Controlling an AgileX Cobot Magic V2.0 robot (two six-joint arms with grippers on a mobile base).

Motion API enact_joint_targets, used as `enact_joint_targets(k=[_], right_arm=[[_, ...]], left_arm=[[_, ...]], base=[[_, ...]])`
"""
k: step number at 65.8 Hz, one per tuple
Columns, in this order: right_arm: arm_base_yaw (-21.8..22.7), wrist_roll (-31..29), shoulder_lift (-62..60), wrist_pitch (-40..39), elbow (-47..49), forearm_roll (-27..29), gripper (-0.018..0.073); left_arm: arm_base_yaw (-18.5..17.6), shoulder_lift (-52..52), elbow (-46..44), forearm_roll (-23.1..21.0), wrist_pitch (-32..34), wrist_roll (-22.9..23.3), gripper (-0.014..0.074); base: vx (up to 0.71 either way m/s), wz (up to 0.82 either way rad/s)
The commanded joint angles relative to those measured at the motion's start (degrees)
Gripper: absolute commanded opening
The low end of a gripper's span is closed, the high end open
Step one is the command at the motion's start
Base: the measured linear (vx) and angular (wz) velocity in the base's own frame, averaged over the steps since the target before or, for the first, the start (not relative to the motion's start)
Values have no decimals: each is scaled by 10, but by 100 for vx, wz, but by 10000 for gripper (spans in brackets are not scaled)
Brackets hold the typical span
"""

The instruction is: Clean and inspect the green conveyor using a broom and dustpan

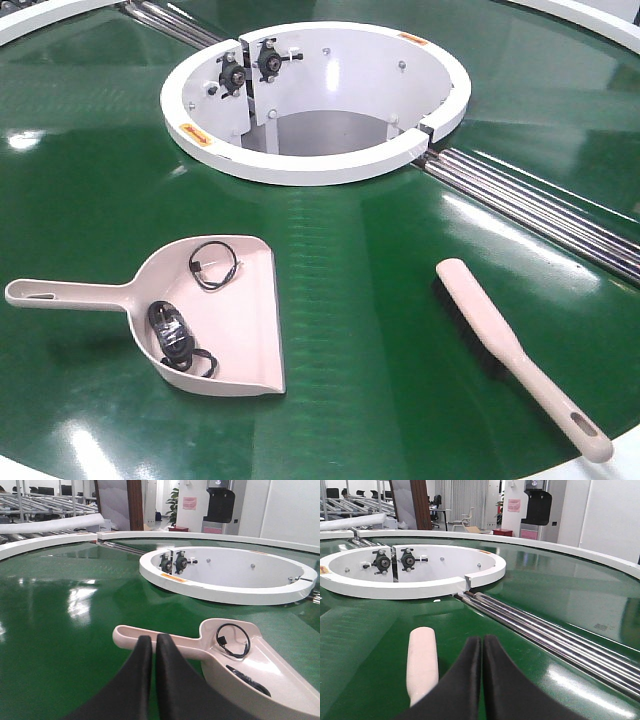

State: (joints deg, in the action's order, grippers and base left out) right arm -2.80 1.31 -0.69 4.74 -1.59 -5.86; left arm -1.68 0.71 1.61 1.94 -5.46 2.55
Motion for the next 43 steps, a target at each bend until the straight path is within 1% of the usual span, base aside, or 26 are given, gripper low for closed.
enact_joint_targets(k=[1, 43], right_arm=[[2, -2, -6, -44, -2, -3, -8], [2, -3, -6, -44, -2, -3, -8]], left_arm=[[-4, 8, 5, -3, 44, 4, -6], [-4, 8, 5, -3, 44, 4, -6]], base=[[0, 0], [0, 0]])
